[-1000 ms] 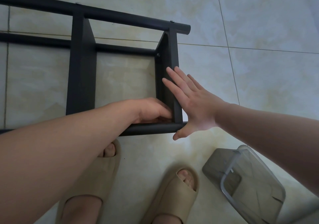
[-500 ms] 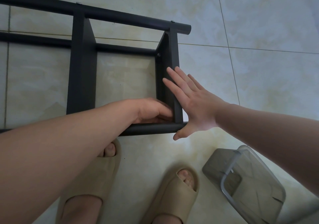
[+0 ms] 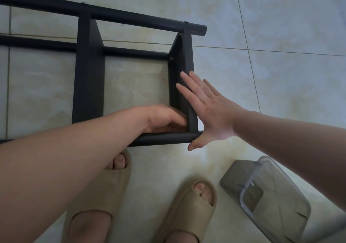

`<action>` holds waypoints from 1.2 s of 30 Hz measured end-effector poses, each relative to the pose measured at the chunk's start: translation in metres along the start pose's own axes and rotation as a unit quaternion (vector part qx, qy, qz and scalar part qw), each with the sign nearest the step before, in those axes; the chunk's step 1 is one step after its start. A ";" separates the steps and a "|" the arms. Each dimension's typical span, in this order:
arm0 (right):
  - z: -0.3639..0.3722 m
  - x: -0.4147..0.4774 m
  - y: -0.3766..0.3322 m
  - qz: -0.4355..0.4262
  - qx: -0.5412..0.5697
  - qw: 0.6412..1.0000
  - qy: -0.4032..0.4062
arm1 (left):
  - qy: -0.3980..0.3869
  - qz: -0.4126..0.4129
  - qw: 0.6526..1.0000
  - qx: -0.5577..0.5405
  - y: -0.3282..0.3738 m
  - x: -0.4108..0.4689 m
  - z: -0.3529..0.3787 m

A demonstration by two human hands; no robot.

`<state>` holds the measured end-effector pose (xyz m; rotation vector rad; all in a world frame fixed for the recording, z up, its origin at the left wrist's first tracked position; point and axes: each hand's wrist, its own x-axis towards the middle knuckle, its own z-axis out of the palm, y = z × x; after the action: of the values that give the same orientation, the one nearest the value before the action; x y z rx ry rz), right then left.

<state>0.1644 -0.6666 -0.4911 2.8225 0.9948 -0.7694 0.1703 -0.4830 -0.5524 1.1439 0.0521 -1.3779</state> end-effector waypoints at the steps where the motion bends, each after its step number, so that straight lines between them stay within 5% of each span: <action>1: 0.000 0.000 0.000 -0.001 0.002 1.000 0.001 | 0.006 0.000 1.000 0.009 -0.001 0.000 0.000; 36: 0.000 -0.001 0.001 -0.005 0.006 1.000 0.006 | 0.046 -0.001 0.997 0.062 -0.001 0.003 0.001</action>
<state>0.1637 -0.6679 -0.4910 2.8373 1.0095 -0.7642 0.1695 -0.4856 -0.5544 1.3109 0.0349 -1.3450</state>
